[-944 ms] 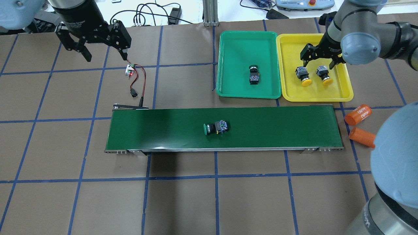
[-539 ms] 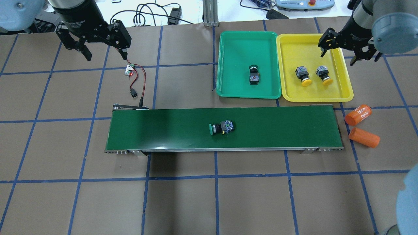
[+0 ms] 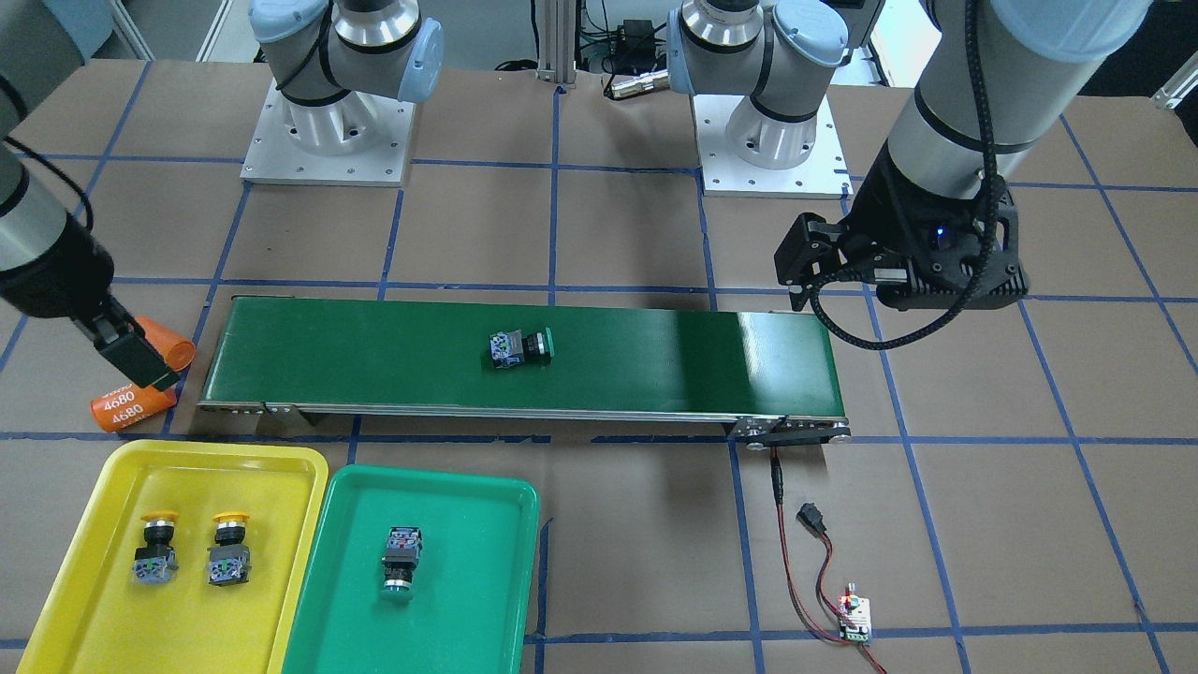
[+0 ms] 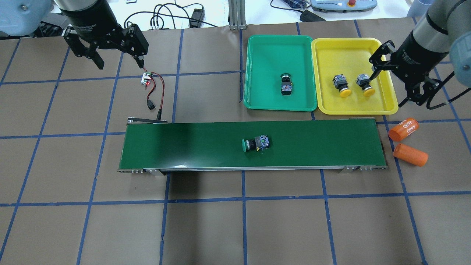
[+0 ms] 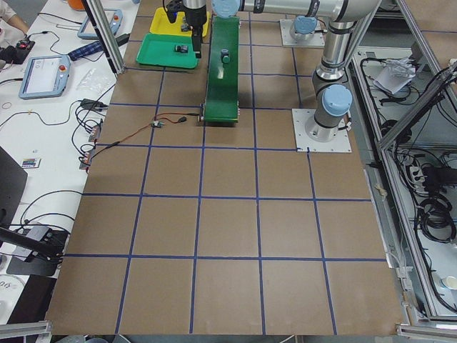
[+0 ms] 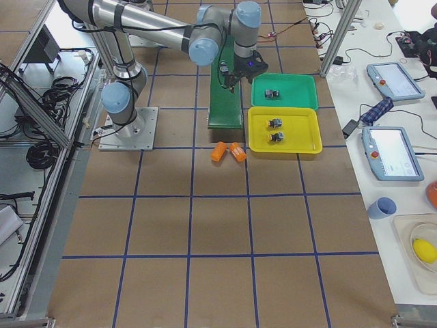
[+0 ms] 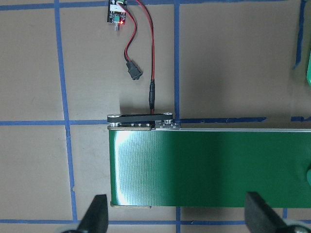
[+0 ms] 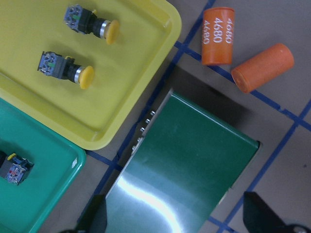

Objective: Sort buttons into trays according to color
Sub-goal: 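Move the right gripper back to the green button on the belt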

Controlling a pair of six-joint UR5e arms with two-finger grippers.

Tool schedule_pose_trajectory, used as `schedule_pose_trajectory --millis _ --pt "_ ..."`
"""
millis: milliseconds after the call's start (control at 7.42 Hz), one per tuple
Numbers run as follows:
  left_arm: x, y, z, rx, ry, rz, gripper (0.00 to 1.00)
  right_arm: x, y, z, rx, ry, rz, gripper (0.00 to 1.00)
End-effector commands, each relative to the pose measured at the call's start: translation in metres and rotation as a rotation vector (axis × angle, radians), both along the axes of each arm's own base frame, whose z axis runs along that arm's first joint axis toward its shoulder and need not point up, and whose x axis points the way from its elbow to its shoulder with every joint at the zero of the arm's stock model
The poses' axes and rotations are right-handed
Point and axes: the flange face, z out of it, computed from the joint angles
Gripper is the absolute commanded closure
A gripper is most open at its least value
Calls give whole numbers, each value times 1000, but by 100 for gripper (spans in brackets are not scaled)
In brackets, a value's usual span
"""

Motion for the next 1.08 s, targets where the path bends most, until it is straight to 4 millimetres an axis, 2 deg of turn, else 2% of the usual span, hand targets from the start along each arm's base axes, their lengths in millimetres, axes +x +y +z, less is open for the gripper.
schedule_pose_trajectory --millis 0,135,270,405,539,809,944 --pt "-1 0 0 1 0 -1 0 19 50 -25 87 -26 -202 0" --pt "-1 0 -3 5 0 -1 0 35 51 -33 97 -27 -174 0" --pt "-1 0 -3 5 0 -1 0 60 51 -40 108 -34 -151 0" --pt "-1 -2 -6 11 0 -1 0 88 46 -49 108 -52 -202 0" --pt "-1 -1 -3 5 0 -1 0 109 41 -63 116 -46 -186 0" --pt "-1 0 -2 4 0 -1 0 136 29 -89 121 -40 -221 0" --pt "-1 1 -1 2 0 -1 0 161 22 -106 106 -36 -234 0"
